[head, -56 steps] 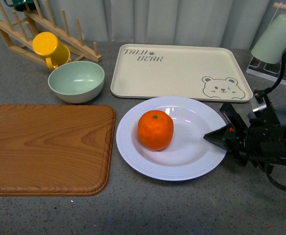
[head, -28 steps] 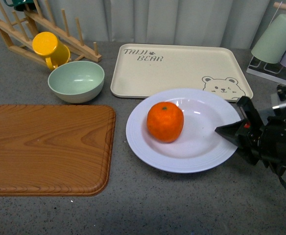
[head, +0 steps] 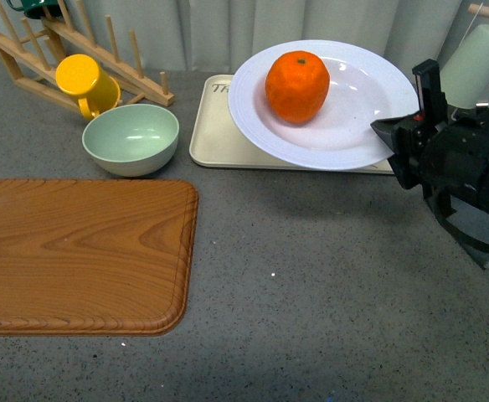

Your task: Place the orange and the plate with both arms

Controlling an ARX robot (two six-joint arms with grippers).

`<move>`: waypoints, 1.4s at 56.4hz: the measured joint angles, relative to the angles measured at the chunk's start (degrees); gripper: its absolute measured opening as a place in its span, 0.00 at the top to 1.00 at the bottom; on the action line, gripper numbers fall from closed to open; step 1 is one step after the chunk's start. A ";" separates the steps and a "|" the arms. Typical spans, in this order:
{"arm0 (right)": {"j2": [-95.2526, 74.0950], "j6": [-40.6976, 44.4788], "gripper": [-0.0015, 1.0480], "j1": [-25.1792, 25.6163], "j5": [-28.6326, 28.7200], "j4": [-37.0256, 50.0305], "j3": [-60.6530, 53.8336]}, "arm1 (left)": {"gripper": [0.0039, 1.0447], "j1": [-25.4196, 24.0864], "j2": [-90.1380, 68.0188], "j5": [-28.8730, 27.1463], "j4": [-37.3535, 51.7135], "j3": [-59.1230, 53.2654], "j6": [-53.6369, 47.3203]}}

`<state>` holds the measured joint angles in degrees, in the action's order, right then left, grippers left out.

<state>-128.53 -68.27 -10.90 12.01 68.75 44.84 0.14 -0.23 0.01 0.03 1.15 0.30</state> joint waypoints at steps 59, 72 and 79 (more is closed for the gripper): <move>-14.84 -20.44 0.96 -5.68 -25.07 -21.16 24.90 | 0.06 0.00 0.00 0.00 0.00 0.00 0.00; -16.35 -20.61 0.96 -5.70 -25.55 -25.42 27.93 | 0.06 0.00 0.00 -0.02 0.00 0.00 0.00; -16.35 -20.44 0.80 -5.60 -25.29 -25.86 28.17 | 0.06 0.00 0.00 -0.02 0.00 0.00 0.00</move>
<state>-144.88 -88.71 -16.49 -13.28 42.89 73.01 0.14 -0.23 -0.01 0.03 1.15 0.30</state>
